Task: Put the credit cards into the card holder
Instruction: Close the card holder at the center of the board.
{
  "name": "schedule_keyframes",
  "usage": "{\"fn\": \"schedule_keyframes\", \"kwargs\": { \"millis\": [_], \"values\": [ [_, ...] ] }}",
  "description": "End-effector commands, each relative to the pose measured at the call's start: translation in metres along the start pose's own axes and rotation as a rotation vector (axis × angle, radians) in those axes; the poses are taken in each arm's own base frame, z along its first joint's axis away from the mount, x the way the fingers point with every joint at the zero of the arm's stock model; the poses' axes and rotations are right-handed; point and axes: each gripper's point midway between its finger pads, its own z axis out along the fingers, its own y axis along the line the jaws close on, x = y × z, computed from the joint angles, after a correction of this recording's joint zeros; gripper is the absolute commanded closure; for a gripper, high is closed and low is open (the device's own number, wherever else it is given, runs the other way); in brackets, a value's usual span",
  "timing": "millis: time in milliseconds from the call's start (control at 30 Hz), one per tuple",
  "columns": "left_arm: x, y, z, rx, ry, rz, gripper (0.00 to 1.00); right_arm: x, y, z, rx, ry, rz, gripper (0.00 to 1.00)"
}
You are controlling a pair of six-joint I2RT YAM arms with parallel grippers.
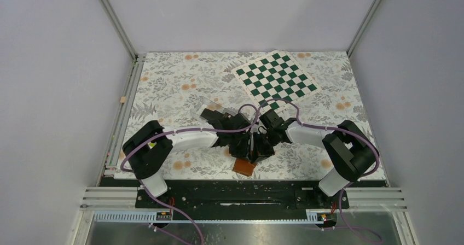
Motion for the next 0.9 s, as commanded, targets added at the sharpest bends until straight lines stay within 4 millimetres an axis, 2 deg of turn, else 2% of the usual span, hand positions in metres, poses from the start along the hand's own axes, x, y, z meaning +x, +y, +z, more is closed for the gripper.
{"fn": "schedule_keyframes", "kwargs": {
  "millis": [0, 100, 167, 233, 333, 667, 867],
  "values": [
    [-0.017, -0.016, -0.025, 0.056, -0.106, 0.016, 0.7, -0.004, -0.008, 0.009, 0.061, -0.006, -0.012, 1.0],
    [-0.021, -0.013, -0.038, 0.055, -0.142, 0.01, 0.64, -0.004, -0.007, 0.009, 0.06, -0.002, -0.012, 1.0],
    [-0.02, -0.002, -0.042, 0.015, -0.152, 0.007, 0.58, -0.004, -0.006, 0.008, 0.055, -0.001, -0.013, 1.0],
    [-0.016, 0.011, -0.04, -0.023, -0.138, -0.003, 0.53, -0.004, -0.004, 0.008, 0.049, 0.0, -0.016, 1.0],
    [-0.006, 0.025, -0.029, -0.036, -0.09, -0.029, 0.51, -0.005, 0.001, 0.006, 0.032, 0.001, -0.022, 1.0],
    [-0.003, 0.02, -0.01, 0.026, -0.019, -0.047, 0.45, -0.008, 0.01, 0.006, 0.003, 0.009, -0.021, 1.0],
    [-0.004, 0.014, -0.011, 0.061, -0.032, -0.044, 0.43, -0.009, 0.012, 0.007, -0.002, 0.013, -0.021, 1.0]
  ]
}}
